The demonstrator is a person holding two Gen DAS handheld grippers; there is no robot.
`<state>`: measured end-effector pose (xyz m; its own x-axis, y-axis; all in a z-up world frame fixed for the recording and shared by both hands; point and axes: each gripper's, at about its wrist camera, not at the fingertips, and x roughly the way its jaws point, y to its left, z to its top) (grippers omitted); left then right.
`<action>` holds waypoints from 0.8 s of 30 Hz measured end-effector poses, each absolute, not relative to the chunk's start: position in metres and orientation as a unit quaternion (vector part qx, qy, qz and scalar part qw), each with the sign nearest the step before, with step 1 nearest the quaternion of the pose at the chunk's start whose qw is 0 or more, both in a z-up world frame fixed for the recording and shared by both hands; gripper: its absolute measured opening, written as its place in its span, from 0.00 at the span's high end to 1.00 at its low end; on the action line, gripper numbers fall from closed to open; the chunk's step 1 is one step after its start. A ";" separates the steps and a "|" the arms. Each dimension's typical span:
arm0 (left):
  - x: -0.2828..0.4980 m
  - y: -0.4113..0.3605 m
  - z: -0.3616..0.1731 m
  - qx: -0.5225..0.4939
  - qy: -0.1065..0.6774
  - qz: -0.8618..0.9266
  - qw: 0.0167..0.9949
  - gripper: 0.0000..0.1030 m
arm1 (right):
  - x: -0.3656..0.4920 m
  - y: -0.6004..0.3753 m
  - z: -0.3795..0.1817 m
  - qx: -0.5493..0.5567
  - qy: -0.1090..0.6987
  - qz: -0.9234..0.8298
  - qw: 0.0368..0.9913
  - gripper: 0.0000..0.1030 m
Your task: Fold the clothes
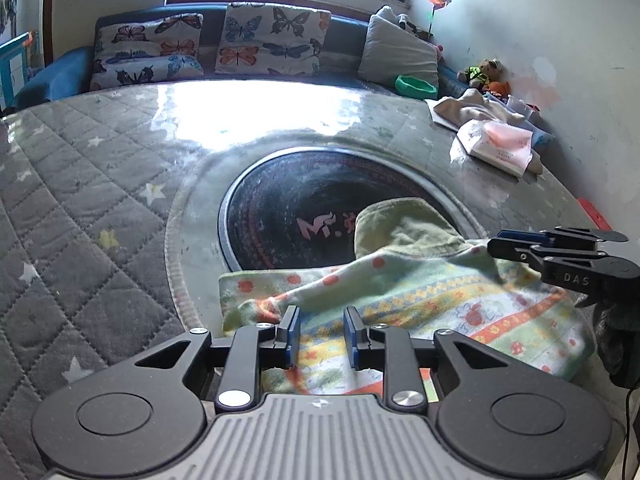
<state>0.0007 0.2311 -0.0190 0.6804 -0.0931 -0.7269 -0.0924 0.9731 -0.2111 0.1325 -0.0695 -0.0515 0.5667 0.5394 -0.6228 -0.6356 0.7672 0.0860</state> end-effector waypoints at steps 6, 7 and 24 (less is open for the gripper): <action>0.008 0.216 -0.007 -0.107 0.386 -0.022 0.916 0.75 | 0.116 -0.080 -0.022 -0.062 0.268 0.354 0.894 0.55; 0.011 0.213 -0.007 -0.105 0.386 -0.026 0.916 0.75 | 0.113 -0.080 -0.019 -0.062 0.262 0.356 0.895 0.55; 0.044 0.205 -0.033 -0.141 0.398 -0.016 0.906 0.70 | 0.087 -0.032 -0.058 -0.103 0.311 0.414 0.849 0.21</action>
